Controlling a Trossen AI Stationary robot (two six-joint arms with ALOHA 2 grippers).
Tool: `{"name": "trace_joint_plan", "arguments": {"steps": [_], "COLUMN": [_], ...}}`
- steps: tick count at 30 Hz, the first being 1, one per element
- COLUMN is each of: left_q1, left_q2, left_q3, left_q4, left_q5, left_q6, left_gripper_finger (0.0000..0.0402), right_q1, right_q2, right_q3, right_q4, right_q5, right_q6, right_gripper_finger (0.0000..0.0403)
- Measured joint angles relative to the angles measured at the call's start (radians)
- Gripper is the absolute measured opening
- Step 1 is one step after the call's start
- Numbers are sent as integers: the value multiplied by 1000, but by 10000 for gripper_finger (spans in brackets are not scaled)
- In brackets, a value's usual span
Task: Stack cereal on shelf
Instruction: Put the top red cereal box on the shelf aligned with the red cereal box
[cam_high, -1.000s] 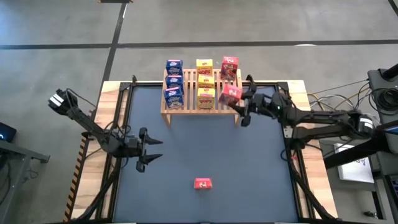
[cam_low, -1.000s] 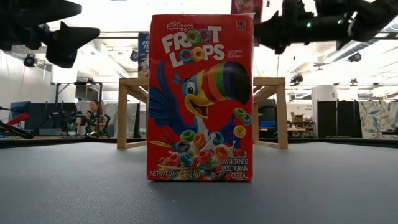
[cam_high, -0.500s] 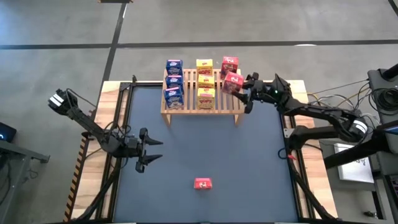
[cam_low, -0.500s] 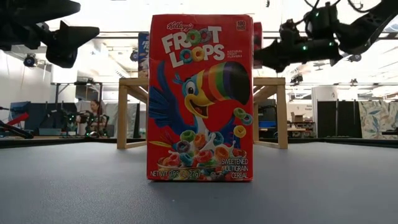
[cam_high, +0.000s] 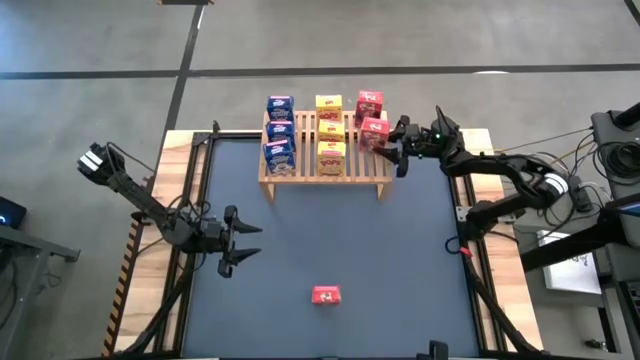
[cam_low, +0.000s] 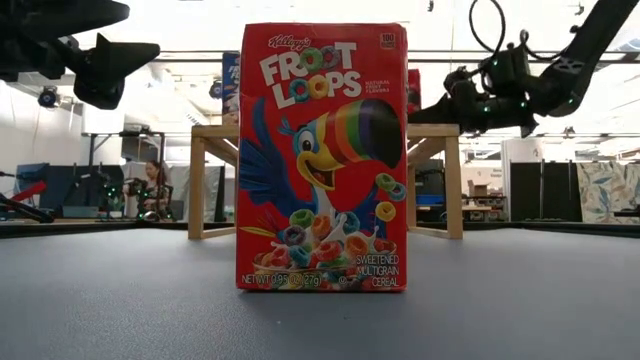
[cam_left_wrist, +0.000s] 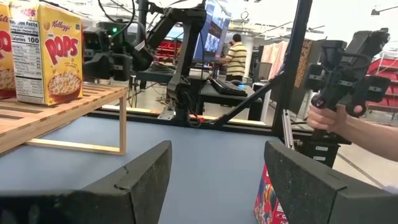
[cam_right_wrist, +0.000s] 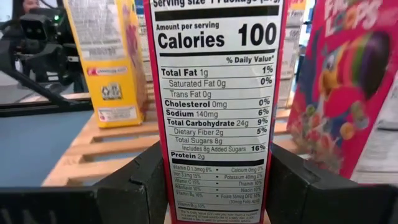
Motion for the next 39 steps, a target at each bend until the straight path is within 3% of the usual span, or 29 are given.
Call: {"name": "trace_joint_plan", "arguments": {"steps": [8, 18, 30, 34, 39], "left_q1": [0, 0, 0, 0, 0], "left_q2": [0, 0, 0, 0, 0], "left_q3": [-4, -5, -5, -5, -5], "left_q4": [-1, -6, -12, -12, -12], "left_q5": [0, 0, 0, 0, 0], "left_q6": [-7, -8, -8, -8, -12], "left_gripper_finger": [240, 240, 240, 240, 240], "right_q1": [0, -2, -6, -6, -6], "right_q2": [97, 132, 103, 47, -61], "right_q3": [62, 97, 93, 92, 92], "right_q4": [11, 4, -20, -101, -345], "right_q5": [-81, -90, -87, -65, 16], "right_q6": [-5, 17, 40, 8, -119], "right_gripper_finger": [187, 190, 245, 249, 244]}}
